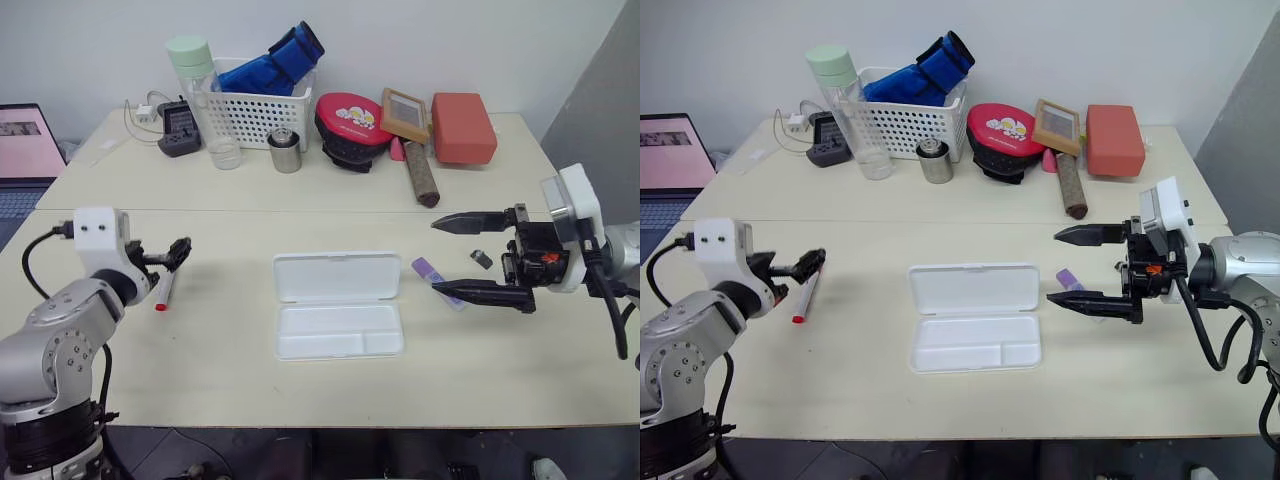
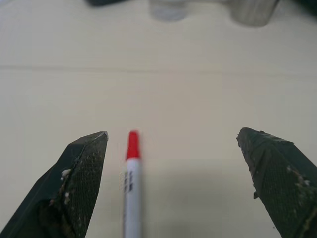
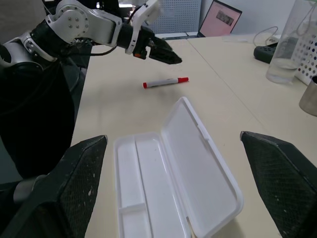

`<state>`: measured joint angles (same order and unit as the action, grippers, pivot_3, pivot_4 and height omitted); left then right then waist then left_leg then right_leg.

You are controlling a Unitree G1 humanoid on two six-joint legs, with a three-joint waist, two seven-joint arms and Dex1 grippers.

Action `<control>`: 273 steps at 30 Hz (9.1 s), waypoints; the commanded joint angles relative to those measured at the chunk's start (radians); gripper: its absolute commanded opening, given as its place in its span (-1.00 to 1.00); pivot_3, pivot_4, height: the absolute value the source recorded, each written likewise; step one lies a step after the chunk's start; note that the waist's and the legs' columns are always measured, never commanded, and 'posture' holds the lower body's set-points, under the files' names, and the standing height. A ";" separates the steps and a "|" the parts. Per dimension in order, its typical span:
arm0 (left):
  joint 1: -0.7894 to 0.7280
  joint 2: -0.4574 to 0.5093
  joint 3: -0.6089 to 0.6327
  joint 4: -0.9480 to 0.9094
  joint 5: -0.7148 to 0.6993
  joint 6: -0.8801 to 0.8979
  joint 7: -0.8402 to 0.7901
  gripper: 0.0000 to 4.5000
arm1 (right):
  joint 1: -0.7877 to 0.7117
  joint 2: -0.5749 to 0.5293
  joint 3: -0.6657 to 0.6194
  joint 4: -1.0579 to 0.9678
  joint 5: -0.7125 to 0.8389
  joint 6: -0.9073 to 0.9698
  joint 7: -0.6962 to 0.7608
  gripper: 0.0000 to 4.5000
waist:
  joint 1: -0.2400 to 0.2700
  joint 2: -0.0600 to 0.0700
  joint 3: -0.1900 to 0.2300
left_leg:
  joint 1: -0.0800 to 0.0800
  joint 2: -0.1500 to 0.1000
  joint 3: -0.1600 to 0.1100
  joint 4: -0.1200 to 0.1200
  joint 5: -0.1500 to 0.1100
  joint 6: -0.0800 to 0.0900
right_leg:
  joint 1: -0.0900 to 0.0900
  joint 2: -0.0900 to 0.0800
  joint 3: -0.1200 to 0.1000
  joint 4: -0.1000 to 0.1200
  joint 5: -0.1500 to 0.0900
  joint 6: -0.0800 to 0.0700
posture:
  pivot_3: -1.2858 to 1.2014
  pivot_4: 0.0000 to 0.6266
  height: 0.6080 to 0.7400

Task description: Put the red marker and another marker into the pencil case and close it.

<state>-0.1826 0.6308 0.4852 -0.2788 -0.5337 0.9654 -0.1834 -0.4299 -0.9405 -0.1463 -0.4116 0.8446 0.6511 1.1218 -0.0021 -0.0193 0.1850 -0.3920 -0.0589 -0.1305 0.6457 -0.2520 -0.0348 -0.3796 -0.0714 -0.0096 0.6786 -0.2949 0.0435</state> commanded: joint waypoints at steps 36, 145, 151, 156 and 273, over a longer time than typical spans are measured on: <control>0.012 -0.013 -0.113 0.304 0.158 -0.189 -0.139 -0.49 | -0.019 -0.021 -0.031 -0.028 -0.002 -0.005 0.016 1.00 | 0.000 0.001 0.000 | 0.000 0.000 -0.001 0.000 0.000 0.000 | -0.001 -0.003 0.000 0.001 0.000 0.000 | 0.03 -0.52 1.00; -0.484 -0.055 -0.553 -0.133 -0.103 -0.240 -0.818 0.97 | 0.141 0.119 0.108 0.123 -0.312 0.145 -0.490 1.00 | -0.023 0.000 0.001 | -0.002 0.000 0.000 0.001 0.003 -0.004 | -0.001 0.002 0.000 0.002 0.000 0.000 | 0.03 -0.52 1.00; -0.459 -0.017 -0.582 -0.141 -0.074 -0.296 -0.873 0.97 | 0.113 0.191 0.197 0.193 -0.393 0.160 -0.520 1.00 | -0.025 0.000 0.001 | -0.002 0.000 0.000 0.001 0.003 -0.004 | -0.001 0.002 0.000 0.002 0.000 0.000 | 0.03 -0.52 1.00; -0.449 0.009 -0.586 -0.144 -0.090 -0.305 -0.908 0.97 | 0.116 0.201 0.225 0.204 -0.433 0.167 -0.507 1.00 | -0.025 0.000 0.001 | -0.002 0.000 0.000 0.001 0.003 -0.004 | -0.001 0.002 0.000 0.001 0.000 0.000 | 0.03 -0.52 1.00; -0.400 -0.017 -0.552 -0.085 -0.130 -0.347 -0.792 1.00 | -0.041 0.097 0.075 0.317 -0.542 0.092 -0.304 0.99 | -0.028 0.001 0.001 | -0.002 0.000 0.003 0.000 0.002 0.000 | -0.005 0.003 0.002 0.004 0.003 0.000 | 0.03 -0.52 1.00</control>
<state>-0.5619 0.6155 -0.0656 -0.3660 -0.6818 0.6436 -0.9840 -0.4506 -0.8346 -0.0667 -0.1180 0.3285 0.7806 0.8339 -0.0297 -0.0183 0.1859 -0.3950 -0.0589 -0.1276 0.6463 -0.2505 -0.0352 -0.3843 -0.0689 -0.0078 0.6819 -0.2922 0.0432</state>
